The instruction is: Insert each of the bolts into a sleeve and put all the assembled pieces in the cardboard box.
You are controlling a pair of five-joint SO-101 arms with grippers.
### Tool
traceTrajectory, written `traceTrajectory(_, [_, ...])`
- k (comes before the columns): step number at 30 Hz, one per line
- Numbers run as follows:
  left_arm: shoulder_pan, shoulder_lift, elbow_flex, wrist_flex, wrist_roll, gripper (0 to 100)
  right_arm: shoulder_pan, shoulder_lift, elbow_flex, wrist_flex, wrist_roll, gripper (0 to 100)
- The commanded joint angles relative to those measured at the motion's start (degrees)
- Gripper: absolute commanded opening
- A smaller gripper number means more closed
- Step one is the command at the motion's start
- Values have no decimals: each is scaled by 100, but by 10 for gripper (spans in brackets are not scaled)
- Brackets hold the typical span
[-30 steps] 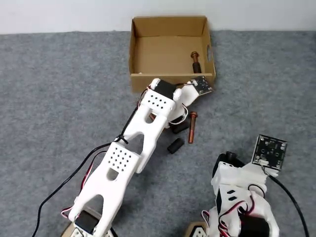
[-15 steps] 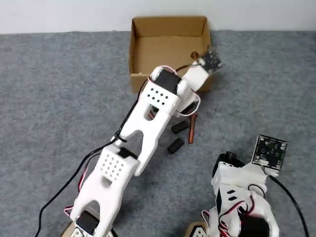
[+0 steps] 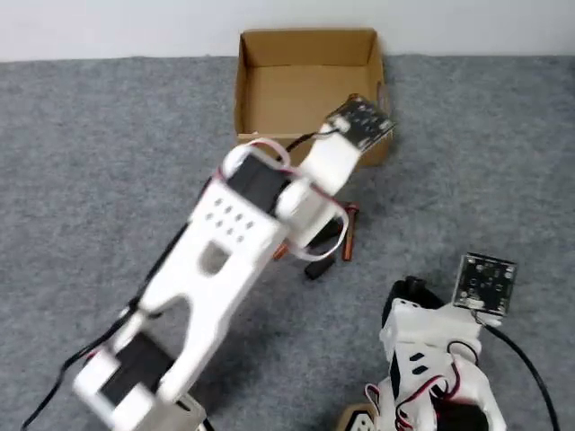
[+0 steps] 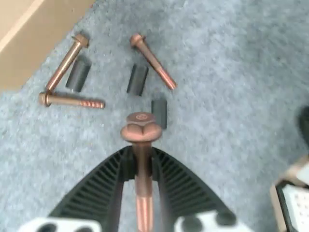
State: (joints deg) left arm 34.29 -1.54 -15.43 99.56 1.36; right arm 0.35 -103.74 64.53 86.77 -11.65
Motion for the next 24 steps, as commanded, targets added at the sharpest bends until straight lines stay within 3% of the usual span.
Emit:
traceTrajectory(1, [-18,-1398,760,-229,44,4,-479,-22,-53,-40,-53,8])
traceTrajectory(6, [-114,-2831,2202,-1002,220,4,-1200,-22,-185,-145,-53,8])
traceTrajectory(14, [-114,-5222,4277,-1890,1538,4,-1974,-22,-211,-215,-26,8])
traceTrajectory(24, [-97,-8026,6360,-3578,1635,4,-3037,4,-167,-365,-18,8])
